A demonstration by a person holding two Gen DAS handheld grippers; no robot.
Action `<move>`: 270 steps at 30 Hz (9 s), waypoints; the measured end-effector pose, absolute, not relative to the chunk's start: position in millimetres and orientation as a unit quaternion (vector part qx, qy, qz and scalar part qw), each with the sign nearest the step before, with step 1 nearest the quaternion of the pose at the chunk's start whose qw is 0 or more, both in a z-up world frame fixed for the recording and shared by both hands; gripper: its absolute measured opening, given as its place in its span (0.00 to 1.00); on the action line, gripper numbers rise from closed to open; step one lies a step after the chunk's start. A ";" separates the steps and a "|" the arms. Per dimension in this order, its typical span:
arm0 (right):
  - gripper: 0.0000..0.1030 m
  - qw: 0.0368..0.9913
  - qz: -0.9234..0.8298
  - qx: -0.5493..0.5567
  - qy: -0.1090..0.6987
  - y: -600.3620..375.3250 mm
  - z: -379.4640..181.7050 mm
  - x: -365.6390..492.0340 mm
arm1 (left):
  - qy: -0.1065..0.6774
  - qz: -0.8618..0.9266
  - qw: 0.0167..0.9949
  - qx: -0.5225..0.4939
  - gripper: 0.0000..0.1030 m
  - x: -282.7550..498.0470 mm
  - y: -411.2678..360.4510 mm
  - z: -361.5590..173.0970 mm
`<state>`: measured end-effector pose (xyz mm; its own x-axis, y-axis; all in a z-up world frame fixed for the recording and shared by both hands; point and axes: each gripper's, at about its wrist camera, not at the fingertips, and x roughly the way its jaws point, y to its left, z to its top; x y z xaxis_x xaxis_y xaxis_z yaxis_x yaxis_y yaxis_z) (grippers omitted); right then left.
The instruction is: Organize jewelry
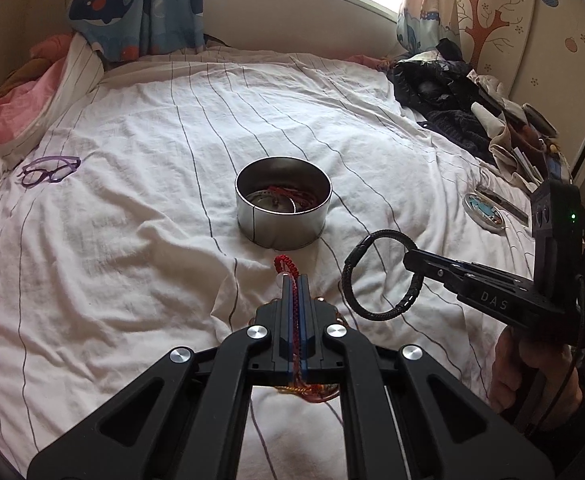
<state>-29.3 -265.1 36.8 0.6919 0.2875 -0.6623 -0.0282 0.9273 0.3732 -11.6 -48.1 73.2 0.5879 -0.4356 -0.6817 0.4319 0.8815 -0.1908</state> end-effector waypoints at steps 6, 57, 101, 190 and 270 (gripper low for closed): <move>0.10 0.916 0.078 0.157 0.360 -262.0 55.4 -19.8 | 0.365 -0.224 0.903 0.022 0.02 -1.6 -67.3 77.6; 0.18 0.910 0.075 0.098 0.395 -232.7 54.0 90.9 | 0.404 -0.168 0.896 -0.074 0.13 117.6 -58.9 55.7; 0.93 0.875 0.027 -0.011 0.484 -223.9 -13.2 14.1 | 0.476 -0.026 0.878 0.045 0.94 63.3 -11.7 -10.8; 0.93 0.875 0.026 -0.011 0.484 -223.9 -13.5 13.7 | 0.476 -0.027 0.878 0.045 0.94 63.2 -10.8 -11.0; 0.12 0.890 0.200 0.038 0.407 -184.7 40.4 -10.2 | 0.440 -0.050 0.892 0.094 0.94 4.9 -25.9 38.0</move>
<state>-10.2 -184.7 40.4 0.5887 0.3870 -0.7097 -0.3257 0.9171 0.2299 4.9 -25.9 38.0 0.6084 -0.0068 -0.7936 0.1727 0.9771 0.1240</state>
